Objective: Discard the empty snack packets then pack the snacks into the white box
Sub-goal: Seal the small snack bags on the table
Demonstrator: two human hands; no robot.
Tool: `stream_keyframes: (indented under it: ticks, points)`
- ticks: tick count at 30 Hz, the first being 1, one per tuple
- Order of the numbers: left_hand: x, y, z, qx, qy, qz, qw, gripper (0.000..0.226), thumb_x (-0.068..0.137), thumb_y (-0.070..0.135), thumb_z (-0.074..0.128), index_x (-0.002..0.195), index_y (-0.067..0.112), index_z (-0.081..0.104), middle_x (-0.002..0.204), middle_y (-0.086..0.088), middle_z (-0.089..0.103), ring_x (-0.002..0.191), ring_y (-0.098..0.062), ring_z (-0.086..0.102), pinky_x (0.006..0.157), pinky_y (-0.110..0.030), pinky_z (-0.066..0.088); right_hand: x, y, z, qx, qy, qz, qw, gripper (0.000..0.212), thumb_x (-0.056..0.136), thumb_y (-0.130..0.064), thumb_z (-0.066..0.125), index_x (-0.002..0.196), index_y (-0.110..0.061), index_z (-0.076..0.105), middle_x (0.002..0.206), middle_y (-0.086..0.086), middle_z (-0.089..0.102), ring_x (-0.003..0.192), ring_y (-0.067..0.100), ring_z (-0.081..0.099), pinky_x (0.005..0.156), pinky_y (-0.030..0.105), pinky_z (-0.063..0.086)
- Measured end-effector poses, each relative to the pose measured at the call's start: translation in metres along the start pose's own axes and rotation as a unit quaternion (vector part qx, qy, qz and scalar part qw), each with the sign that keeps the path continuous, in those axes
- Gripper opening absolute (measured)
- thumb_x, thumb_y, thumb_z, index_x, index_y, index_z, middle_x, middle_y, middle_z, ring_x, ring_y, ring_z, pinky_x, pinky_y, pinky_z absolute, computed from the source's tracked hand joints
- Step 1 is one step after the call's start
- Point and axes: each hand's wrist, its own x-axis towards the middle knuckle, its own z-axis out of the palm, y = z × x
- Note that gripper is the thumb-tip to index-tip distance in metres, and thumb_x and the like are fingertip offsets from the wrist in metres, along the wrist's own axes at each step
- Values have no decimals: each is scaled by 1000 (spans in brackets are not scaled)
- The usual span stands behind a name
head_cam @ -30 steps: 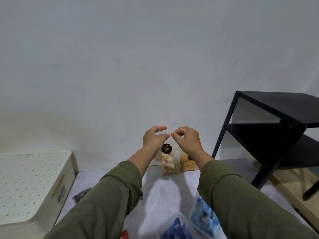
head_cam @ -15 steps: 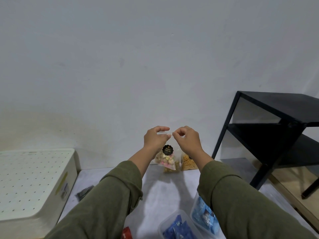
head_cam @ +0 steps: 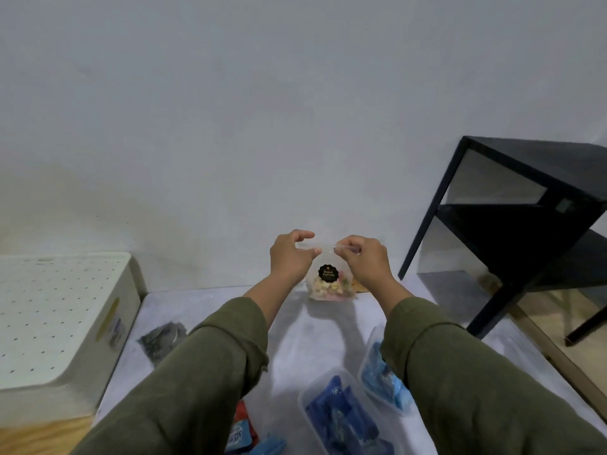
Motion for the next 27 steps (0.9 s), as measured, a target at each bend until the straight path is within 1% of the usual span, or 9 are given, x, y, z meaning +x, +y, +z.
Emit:
stream_keyframes:
  ticks: [4,7,9,11,13,16,21,24,27]
  points:
    - [0,-17,34,-3,15,-41,999,20,90,27,59,103,14,69,111,-2,65,107,-21,58,88,-23,39,11,34,-7,-4,-12,18,1000,8,84,-16,68,87,-10,71,82,-2,66,73,5,56,53,3,40]
    - [3,-24,61,-20,31,-62,997,19,92,25,57,98,13,71,104,-4,69,102,-22,58,88,-26,41,16,58,-15,17,-13,22,1000,8,83,-12,68,88,-6,71,72,-12,61,67,-4,52,54,-2,38]
    - [6,-28,87,-16,37,-79,996,18,92,25,57,95,15,71,103,-4,70,101,-21,60,90,-28,44,23,80,-25,20,-22,24,999,7,84,-11,67,90,-9,71,76,-11,63,69,-6,52,58,-1,39]
    - [9,-32,112,-16,45,-91,995,15,91,24,58,90,17,71,100,-3,71,98,-21,62,91,-31,46,33,103,-35,27,-23,25,999,10,84,-11,66,91,-16,72,86,-5,68,78,1,59,71,8,46]
    - [13,-36,135,-10,54,-98,994,14,91,24,58,88,18,71,95,-3,72,94,-22,63,85,-29,46,43,124,-45,33,-23,29,999,14,85,-11,65,93,-20,73,92,-4,70,88,10,63,79,17,49]
    - [20,-40,163,20,57,-99,993,18,92,23,56,95,15,72,95,-3,72,88,-18,62,71,-22,36,56,146,-56,25,-31,23,999,19,86,-9,64,100,-17,72,93,-8,66,88,9,60,72,6,43]
    - [36,-47,190,47,68,-98,992,21,93,19,54,102,12,71,105,-6,71,97,-22,62,76,-22,37,76,176,-61,29,-43,42,998,20,88,-9,61,104,-17,72,99,-8,65,91,6,57,70,2,39]
    - [47,-53,200,51,77,-100,991,20,92,19,56,102,12,72,104,-7,71,92,-21,62,75,-23,39,91,192,-59,30,-42,54,997,19,88,-9,61,102,-15,72,102,-2,69,93,10,59,79,14,43]
    - [59,-59,207,52,90,-106,989,18,92,19,57,99,13,72,98,-6,72,82,-15,57,70,-23,37,106,200,-56,24,-44,49,998,17,88,-8,61,99,-12,73,99,2,71,89,11,60,80,20,43]
